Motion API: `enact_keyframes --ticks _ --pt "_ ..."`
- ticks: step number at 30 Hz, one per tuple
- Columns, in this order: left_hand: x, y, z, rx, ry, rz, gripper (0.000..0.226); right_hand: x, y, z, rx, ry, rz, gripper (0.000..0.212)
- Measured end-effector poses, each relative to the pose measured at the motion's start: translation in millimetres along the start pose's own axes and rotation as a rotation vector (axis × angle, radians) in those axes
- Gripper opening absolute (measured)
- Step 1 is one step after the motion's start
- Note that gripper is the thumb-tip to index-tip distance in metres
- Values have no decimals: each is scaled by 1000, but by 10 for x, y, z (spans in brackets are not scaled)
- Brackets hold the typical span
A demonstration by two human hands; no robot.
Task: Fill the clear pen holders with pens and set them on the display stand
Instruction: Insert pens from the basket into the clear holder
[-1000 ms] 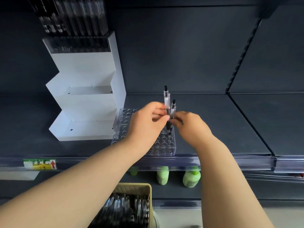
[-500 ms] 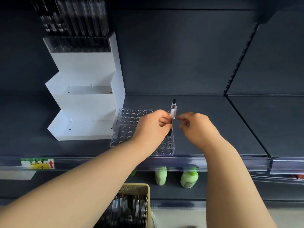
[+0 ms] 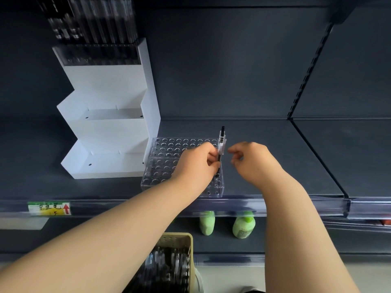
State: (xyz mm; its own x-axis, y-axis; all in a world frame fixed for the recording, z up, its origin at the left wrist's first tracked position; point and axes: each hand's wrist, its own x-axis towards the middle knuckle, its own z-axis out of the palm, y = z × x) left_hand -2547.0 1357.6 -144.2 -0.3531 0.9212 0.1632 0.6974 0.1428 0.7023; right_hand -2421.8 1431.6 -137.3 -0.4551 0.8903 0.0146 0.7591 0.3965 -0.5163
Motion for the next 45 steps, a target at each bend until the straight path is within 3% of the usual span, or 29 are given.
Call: enact_keyframes --ticks 30,36,45 --pt "10 -52 20 63 -60 -22 11 -105 -120 15 -87 -60 6 34" --pt "-53 -101 -104 58 -59 -30 25 -175 -188 -62 -179 -98 40 34" --pt "-1094 -588 -1045 401 -22 100 34 -820 -591 96 -280 -128 22 16"
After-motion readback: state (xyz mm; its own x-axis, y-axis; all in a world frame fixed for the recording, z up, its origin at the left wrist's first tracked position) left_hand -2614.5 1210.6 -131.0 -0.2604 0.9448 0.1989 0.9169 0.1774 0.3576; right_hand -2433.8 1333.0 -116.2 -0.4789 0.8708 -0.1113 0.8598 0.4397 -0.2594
